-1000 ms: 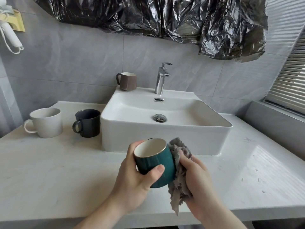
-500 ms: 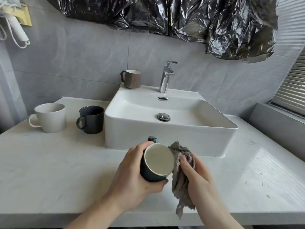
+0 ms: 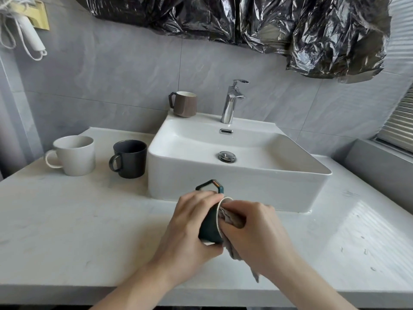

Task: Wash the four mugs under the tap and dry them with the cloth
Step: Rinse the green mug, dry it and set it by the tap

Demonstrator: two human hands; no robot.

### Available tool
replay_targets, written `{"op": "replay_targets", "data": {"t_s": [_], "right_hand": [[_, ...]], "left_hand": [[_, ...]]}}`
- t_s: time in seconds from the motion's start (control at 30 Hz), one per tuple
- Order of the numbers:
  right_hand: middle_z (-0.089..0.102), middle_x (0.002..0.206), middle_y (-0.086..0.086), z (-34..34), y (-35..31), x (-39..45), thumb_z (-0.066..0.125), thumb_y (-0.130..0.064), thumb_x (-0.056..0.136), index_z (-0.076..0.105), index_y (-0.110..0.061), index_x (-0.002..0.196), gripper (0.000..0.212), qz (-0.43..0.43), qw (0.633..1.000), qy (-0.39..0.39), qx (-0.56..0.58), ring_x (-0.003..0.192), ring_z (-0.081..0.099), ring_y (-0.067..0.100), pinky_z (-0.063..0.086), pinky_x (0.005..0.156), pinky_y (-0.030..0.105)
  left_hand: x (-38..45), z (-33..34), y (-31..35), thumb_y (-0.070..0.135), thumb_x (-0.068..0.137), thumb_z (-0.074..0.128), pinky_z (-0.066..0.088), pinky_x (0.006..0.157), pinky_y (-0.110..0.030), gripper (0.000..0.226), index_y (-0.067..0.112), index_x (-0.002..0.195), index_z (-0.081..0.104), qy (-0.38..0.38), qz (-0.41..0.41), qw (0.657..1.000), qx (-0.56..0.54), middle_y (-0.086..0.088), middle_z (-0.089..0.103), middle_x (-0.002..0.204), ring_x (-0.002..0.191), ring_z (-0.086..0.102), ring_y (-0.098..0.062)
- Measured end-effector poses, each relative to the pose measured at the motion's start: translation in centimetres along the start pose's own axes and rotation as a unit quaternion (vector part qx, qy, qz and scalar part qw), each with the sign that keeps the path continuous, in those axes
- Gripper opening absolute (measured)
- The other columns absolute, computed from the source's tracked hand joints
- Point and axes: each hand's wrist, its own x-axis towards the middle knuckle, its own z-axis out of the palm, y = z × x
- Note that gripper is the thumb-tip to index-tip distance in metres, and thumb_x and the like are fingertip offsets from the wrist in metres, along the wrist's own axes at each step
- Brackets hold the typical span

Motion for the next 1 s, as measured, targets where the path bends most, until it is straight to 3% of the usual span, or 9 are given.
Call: {"op": "replay_targets", "data": {"t_s": [0.1, 0.27, 0.43, 0.57, 0.63, 0.73, 0.83, 0.93, 1.0], "right_hand": [[0.066, 0.062, 0.014, 0.6, -0.7, 1.8, 0.037, -0.005, 0.075, 0.049, -0.009, 0.066, 0.016, 0.037, 0.995, -0.076, -0.058, 0.052, 0.05, 0.029, 0.039, 0.047, 0.031], [0.054, 0.071, -0.001, -0.3, -1.3, 2.3, 0.033, -0.007, 0.095, 0.043, -0.011, 0.074, 0.024, 0.01, 0.978, -0.193, -0.073, 0.051, 0.051, 0.006, 0.038, 0.049, 0.021], [0.061, 0.058, 0.001, -2.5, -0.6, 0.5, 0.045, -0.015, 0.101, 0.054, -0.013, 0.075, 0.027, -0.049, 0.987, -0.154, -0.019, 0.045, 0.051, 0.008, 0.044, 0.046, 0.023], [0.064, 0.064, -0.027, -2.7, 2.0, 0.2, 0.053, -0.026, 0.103, 0.067, -0.034, 0.106, 0.017, -0.149, 0.978, -0.042, -0.142, 0.086, 0.054, 0.006, 0.045, 0.069, 0.016], [0.053, 0.058, -0.031, -1.6, 2.6, 0.6, 0.06, -0.023, 0.1, 0.07, -0.038, 0.113, 0.022, -0.17, 0.974, 0.023, -0.15, 0.09, 0.052, 0.01, 0.045, 0.07, 0.02], [0.052, 0.056, -0.022, 0.1, 1.8, 1.0, 0.058, -0.019, 0.1, 0.07, -0.029, 0.095, 0.016, -0.146, 0.981, 0.047, -0.115, 0.081, 0.054, 0.016, 0.048, 0.07, 0.031], [0.064, 0.054, 0.003, 0.9, -0.3, 1.2, 0.044, -0.013, 0.096, 0.047, -0.018, 0.068, 0.029, -0.077, 0.995, -0.038, -0.047, 0.057, 0.057, 0.016, 0.048, 0.058, 0.034], [0.069, 0.057, 0.007, -0.4, -2.1, 0.8, 0.041, -0.014, 0.098, 0.046, -0.011, 0.066, 0.032, -0.015, 0.992, -0.121, 0.044, 0.042, 0.052, 0.011, 0.042, 0.048, 0.023], [0.073, 0.062, 0.006, -1.4, -2.1, 0.0, 0.046, -0.022, 0.101, 0.056, -0.01, 0.074, 0.032, -0.009, 0.986, -0.136, 0.091, 0.045, 0.061, 0.017, 0.047, 0.047, 0.027]], "left_hand": [[0.0, 0.1, 0.0, 0.013, 0.061, 0.084, 0.036, 0.115, -0.019, 0.088, 0.024, 0.143, 0.057, -0.014, 0.016, 1.0, 0.002, 0.019, 0.052, 0.147, 0.138, 0.046, -0.013], [-0.1, -0.2, -0.5, 0.013, 0.054, 0.091, 0.034, 0.114, -0.017, 0.097, 0.031, 0.142, 0.055, -0.006, 0.0, 1.0, 0.006, 0.021, 0.052, 0.145, 0.139, 0.046, -0.012], [0.0, -0.1, -0.1, 0.013, 0.058, 0.091, 0.038, 0.113, -0.02, 0.092, 0.027, 0.142, 0.056, 0.045, -0.007, 0.999, 0.012, 0.017, 0.055, 0.143, 0.137, 0.047, -0.012], [0.2, -0.3, -0.3, 0.014, 0.06, 0.096, 0.039, 0.11, -0.017, 0.086, 0.022, 0.139, 0.061, 0.083, -0.032, 0.996, 0.002, 0.015, 0.059, 0.139, 0.133, 0.051, -0.015], [0.3, -0.1, -0.1, 0.016, 0.06, 0.098, 0.041, 0.109, -0.019, 0.087, 0.023, 0.139, 0.062, 0.08, -0.032, 0.996, 0.005, 0.017, 0.059, 0.139, 0.131, 0.052, -0.016], [0.3, -0.1, -0.3, 0.014, 0.057, 0.098, 0.039, 0.108, -0.016, 0.089, 0.024, 0.138, 0.063, 0.096, -0.031, 0.995, 0.007, 0.029, 0.053, 0.139, 0.13, 0.052, -0.013], [0.2, -0.3, -0.2, 0.025, 0.063, 0.091, 0.038, 0.111, -0.017, 0.08, 0.021, 0.138, 0.063, 0.101, -0.009, 0.995, 0.009, 0.024, 0.056, 0.14, 0.133, 0.052, -0.013], [-0.1, -0.4, 0.2, 0.038, 0.069, 0.081, 0.04, 0.111, -0.019, 0.074, 0.021, 0.139, 0.063, 0.105, -0.014, 0.994, -0.002, 0.015, 0.061, 0.14, 0.134, 0.053, -0.013], [0.0, -0.6, 0.2, 0.039, 0.071, 0.079, 0.04, 0.11, -0.018, 0.071, 0.026, 0.139, 0.061, 0.121, -0.032, 0.992, -0.014, 0.018, 0.06, 0.139, 0.133, 0.053, -0.011]]}}
